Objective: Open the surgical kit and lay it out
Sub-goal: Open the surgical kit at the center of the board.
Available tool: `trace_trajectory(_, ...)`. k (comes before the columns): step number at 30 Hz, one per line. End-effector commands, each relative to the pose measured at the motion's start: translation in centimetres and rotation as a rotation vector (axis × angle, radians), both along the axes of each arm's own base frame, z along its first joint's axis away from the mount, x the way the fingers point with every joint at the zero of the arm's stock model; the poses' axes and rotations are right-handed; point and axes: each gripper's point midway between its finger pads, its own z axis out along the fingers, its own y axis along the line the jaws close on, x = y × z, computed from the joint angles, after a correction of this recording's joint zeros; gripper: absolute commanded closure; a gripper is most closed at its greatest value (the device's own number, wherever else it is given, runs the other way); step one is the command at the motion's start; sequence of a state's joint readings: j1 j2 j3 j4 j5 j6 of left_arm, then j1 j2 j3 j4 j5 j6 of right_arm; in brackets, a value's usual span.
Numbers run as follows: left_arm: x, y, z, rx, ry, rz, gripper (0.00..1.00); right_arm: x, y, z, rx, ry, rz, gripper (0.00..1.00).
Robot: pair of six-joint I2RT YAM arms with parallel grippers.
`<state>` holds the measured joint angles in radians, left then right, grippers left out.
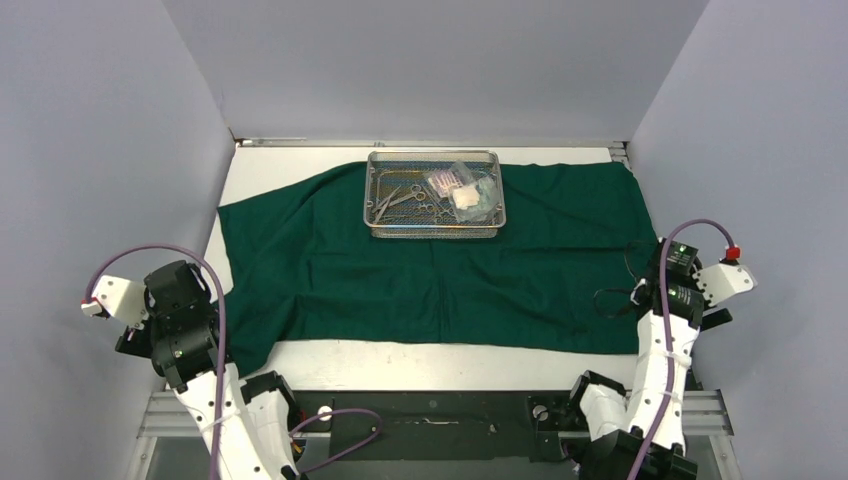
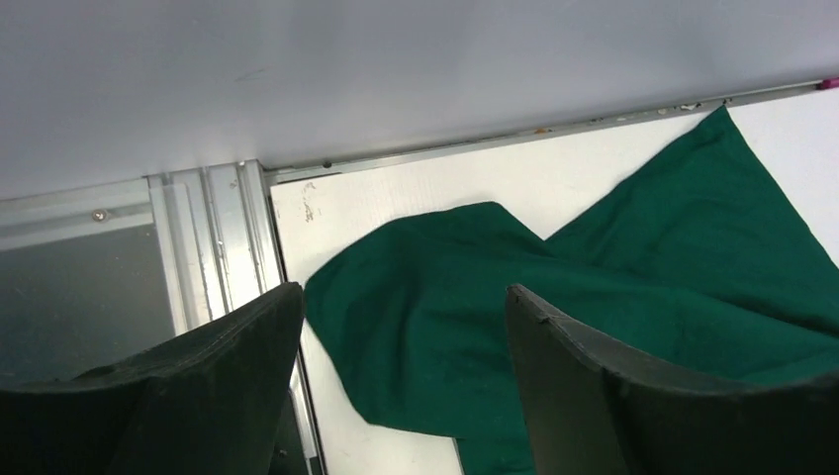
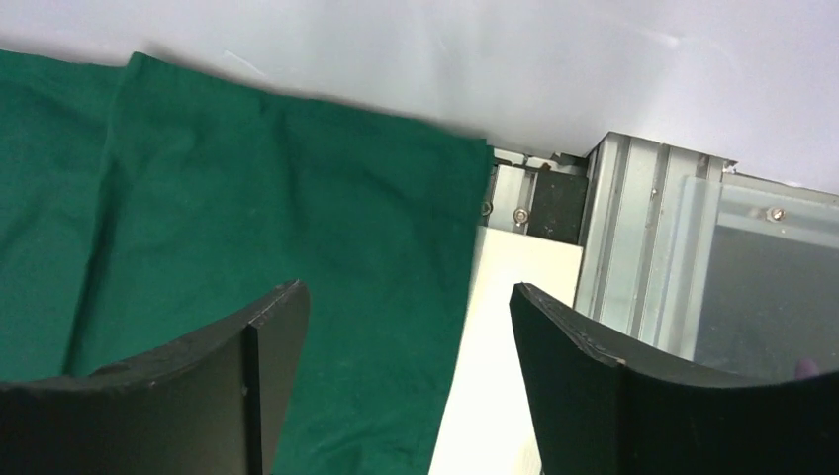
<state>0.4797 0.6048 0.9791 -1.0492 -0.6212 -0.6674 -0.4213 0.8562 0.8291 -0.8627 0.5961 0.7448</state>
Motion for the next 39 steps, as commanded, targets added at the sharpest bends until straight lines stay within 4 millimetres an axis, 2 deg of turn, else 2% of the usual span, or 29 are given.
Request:
trace_trajectory(1, -0.1, 1.2, 1.8, 0.079, -0.02, 0.031, 0.26, 0.5, -0.5, 2.5, -0.043, -0.102, -0.019, 0.27)
trace_trajectory(3, 1.6, 0.4, 2.1, 0.056, -0.055, -0.061, 0.24, 2.6, 0.7, 2.6, 0.01, -0.144, 0.1, 0.27)
trace_trajectory(4, 3.2, -0.4, 2.3, 0.037, -0.09, -0.153, 0.23, 3.7, 1.4, 2.1, 0.051, -0.151, 0.162, 0.27)
trace_trajectory(6, 6.6, -2.5, 1.7, -0.039, -0.127, -0.348, 0.21, 6.1, 3.7, 0.5, 0.167, -0.156, 0.331, 0.27)
trace_trajectory(8, 9.1, -4.7, 0.5, -0.138, -0.145, -0.498, 0.2, 8.0, 6.7, -1.9, 0.312, -0.155, 0.493, 0.26)
trace_trajectory(11, 11.8, -6.9, -1.5, -0.278, -0.141, -0.643, 0.19, 9.0, 9.8, -4.4, 0.454, -0.153, 0.643, 0.27)
trace_trajectory(13, 13.1, -7.7, -2.3, -0.343, -0.135, -0.702, 0.19, 9.6, 11.6, -4.9, 0.512, -0.192, 0.731, 0.26)
trace_trajectory(15, 14.2, -8.0, -2.8, -0.385, -0.126, -0.736, 0.19, 10.1, 13.1, -5.2, 0.562, -0.234, 0.789, 0.25)
trace_trajectory(19, 17.0, -7.6, -3.9, -0.439, -0.093, -0.758, 0.18, 10.5, 16.2, -7.5, 0.706, -0.248, 0.847, 0.25)
trace_trajectory(22, 19.8, -6.4, -3.9, -0.413, -0.044, -0.743, 0.17, 10.7, 17.2, -8.9, 0.696, -0.153, 0.852, 0.24)
trace_trajectory(26, 24.5, -5.3, -5.6, -0.464, -0.027, -0.732, 0.17, 11.1, 18.1, -9.7, 0.718, -0.095, 0.837, 0.24)
trace_trajectory(29, 27.3, -4.2, -7.5, -0.476, 0.009, -0.715, 0.17, 11.2, 17.5, -9.7, 0.694, -0.04, 0.806, 0.25)
trace_trajectory(31, 28.7, -3.8, -9.7, -0.507, 0.07, -0.699, 0.17, 11.1, 16.8, -9.6, 0.663, -0.012, 0.791, 0.25)
trace_trajectory(35, 31.0, -2.7, -12.4, -0.483, 0.166, -0.672, 0.22, 10.9, 16.5, -9.1, 0.653, 0.011, 0.786, 0.25)
trace_trajectory(39, 32.1, -1.6, -14.9, -0.477, 0.239, -0.649, 0.31, 10.6, 16.6, -8.9, 0.659, 0.039, 0.798, 0.25)
